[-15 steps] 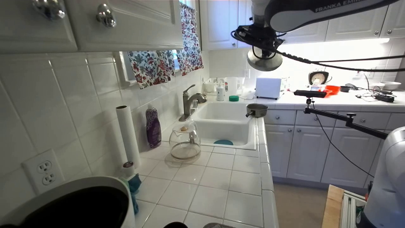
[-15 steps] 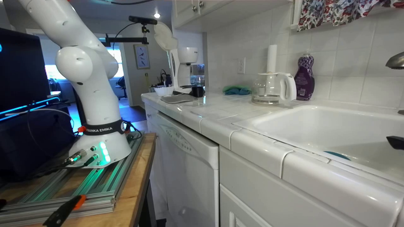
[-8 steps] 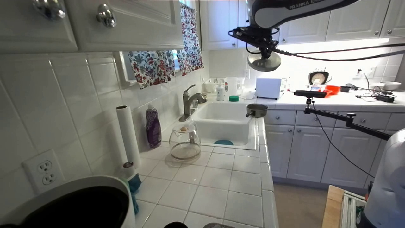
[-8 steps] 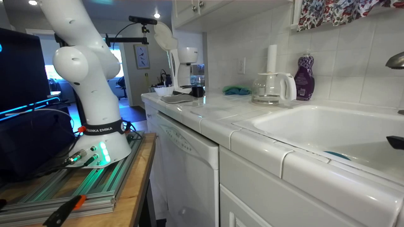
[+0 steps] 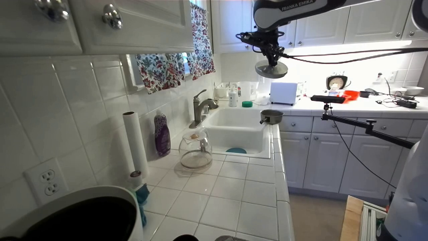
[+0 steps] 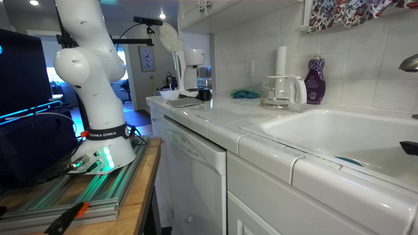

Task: Put the lid over the pot

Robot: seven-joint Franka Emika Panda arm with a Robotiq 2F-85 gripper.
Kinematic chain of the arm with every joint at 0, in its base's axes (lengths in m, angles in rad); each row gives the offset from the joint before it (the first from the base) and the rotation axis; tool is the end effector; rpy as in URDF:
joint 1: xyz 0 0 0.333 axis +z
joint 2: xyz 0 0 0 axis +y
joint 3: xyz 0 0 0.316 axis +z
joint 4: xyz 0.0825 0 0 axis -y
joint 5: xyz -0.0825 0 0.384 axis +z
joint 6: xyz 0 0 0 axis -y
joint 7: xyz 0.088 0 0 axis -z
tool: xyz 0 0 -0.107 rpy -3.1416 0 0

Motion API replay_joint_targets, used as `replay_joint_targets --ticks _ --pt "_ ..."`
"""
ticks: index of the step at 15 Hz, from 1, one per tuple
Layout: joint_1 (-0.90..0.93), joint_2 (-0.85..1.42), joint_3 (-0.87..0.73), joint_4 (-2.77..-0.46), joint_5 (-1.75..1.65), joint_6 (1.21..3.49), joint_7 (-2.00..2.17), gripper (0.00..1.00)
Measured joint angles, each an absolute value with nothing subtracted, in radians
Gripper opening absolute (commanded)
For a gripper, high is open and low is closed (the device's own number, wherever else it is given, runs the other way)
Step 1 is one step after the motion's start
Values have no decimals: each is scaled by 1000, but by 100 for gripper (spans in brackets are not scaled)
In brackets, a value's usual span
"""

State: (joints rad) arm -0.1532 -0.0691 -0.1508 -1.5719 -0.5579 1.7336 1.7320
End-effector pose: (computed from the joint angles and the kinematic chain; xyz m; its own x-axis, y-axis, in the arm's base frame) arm 0.5069 -0.2134 0.6912 -0.4389 -0.7597 0.4798 -0.8969 0.3381 -0.2851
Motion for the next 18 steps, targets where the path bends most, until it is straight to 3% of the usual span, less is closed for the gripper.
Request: replay_joint_targets --ticks 3,4,10,11,18 --pt "-190 20 -197 -1471 -494 1706 1673 6" --pt "-205 52 -216 -1438 -471 1698 1651 26" --pt "-245 149 -254 -1329 -418 1672 1592 26" --pt "-244 149 -252 -1326 -417 1670 1592 6" --pt "-228 181 -245 -1314 -418 1607 1678 6"
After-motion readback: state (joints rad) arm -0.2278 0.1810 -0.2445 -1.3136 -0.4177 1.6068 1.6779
